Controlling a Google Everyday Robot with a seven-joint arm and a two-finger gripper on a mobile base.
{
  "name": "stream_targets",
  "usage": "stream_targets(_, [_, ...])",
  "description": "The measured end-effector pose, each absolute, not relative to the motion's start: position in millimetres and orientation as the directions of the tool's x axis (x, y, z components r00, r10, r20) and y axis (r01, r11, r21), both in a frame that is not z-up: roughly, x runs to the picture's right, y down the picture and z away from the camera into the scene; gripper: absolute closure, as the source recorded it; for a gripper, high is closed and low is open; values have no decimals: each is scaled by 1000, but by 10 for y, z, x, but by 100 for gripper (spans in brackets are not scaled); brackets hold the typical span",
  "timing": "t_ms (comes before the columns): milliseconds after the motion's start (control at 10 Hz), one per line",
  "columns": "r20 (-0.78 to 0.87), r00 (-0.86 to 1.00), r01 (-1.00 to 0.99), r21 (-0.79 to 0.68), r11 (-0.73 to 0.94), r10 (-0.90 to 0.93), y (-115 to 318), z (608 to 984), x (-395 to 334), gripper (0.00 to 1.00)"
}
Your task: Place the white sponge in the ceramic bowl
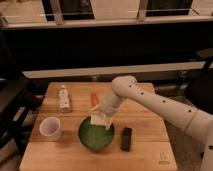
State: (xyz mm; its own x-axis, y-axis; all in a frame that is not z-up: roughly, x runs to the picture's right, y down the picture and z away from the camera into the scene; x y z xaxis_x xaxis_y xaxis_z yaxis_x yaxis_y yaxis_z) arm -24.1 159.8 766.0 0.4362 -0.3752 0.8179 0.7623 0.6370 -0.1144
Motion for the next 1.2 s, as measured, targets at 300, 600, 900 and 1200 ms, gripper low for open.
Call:
stream_targets(300, [821,433,764,-116,635,-372,1604,7682,-207,21])
stream_targets(600, [826,424,769,-111,629,-372,1606,7699,-225,20])
stream_targets(900, [829,419,771,-109,627,-371,1611,7717,-208,20])
stream_targets(1200, [833,409,777,-104,621,-372,1607,7734,-227,20])
